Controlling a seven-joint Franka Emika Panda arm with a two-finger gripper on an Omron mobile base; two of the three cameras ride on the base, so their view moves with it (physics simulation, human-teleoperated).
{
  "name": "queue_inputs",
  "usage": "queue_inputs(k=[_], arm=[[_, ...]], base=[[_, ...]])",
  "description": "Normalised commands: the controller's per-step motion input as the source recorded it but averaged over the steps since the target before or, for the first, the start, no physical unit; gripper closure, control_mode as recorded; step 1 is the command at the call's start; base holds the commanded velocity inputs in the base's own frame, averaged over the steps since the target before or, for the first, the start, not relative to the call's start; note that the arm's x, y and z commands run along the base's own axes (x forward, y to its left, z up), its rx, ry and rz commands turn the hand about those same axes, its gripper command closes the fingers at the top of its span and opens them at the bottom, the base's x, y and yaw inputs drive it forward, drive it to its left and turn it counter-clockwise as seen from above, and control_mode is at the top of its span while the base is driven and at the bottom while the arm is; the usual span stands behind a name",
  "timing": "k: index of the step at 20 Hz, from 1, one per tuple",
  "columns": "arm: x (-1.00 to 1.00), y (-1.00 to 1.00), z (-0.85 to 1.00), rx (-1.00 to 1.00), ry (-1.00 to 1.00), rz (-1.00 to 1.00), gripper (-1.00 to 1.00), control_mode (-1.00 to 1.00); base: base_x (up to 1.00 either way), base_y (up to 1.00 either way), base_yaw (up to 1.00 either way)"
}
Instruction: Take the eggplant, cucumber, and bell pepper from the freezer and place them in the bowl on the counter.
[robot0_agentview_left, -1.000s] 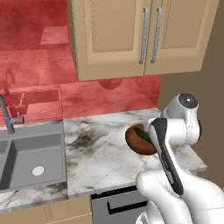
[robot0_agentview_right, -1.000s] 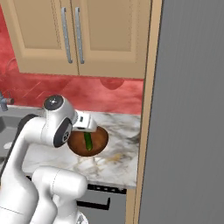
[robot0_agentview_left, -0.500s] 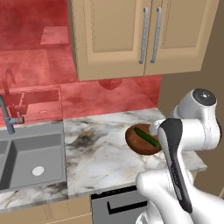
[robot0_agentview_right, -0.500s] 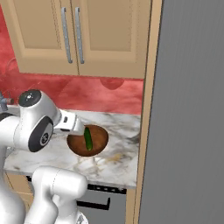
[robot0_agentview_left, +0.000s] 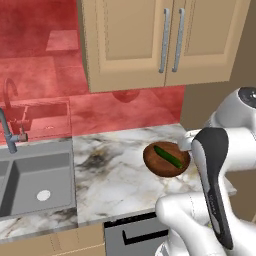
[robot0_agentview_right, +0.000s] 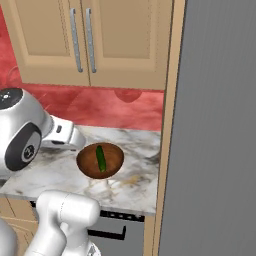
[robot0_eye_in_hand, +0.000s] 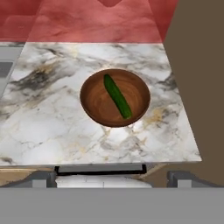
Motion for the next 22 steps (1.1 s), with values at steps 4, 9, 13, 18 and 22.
queue_inputs(k=[4,9,13,18,22], arm=[[-0.53,0.00,0.39,0.00,0.00,0.00,-1.00,-1.00],[-0.49,0.00,0.32,0.00,0.00,0.00,-1.00,-1.00],[-0.43,0.00,0.27,0.00,0.00,-0.01,-1.00,-1.00],[-0.24,0.01,0.21,0.00,0.00,-0.02,-1.00,-1.00],[-0.11,0.00,0.34,0.00,0.00,0.00,-1.00,-1.00]], base=[[0.00,0.00,0.00],[0.00,0.00,0.00],[0.00,0.00,0.00],[0.00,0.00,0.00],[0.00,0.00,0.00]])
